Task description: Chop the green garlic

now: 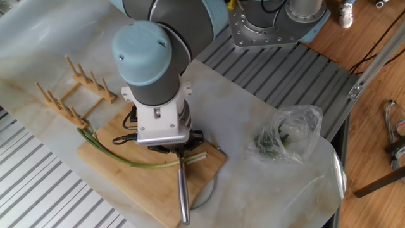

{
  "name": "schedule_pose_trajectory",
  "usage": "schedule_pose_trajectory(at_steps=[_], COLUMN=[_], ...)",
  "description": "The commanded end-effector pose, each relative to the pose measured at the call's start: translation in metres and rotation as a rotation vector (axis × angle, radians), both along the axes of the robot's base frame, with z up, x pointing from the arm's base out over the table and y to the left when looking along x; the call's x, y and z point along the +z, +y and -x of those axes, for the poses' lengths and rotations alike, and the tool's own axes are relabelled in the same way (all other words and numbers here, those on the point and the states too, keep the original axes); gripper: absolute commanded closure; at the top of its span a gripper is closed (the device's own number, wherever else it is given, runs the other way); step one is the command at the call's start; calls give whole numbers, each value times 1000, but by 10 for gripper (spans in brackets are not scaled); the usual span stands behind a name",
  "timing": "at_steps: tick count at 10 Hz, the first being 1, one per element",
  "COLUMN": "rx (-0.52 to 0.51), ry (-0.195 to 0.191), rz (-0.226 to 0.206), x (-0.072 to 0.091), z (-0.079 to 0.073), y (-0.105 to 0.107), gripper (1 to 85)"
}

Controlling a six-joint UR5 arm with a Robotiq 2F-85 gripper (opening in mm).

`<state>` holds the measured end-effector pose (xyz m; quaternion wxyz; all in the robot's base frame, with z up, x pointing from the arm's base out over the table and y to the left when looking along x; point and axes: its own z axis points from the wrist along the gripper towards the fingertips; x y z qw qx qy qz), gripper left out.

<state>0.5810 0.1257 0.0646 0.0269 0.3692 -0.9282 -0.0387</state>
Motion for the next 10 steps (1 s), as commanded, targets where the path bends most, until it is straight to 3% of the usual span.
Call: schedule_pose_trajectory(at_steps=[1,6,10], rx=[-2,-4,3], ry=[-8,-23,-31], rz=[-9,5,-8], x=[1,-2,-6], z=[-1,-2,-4], y=[3,3,-1], gripper=[843,843,843])
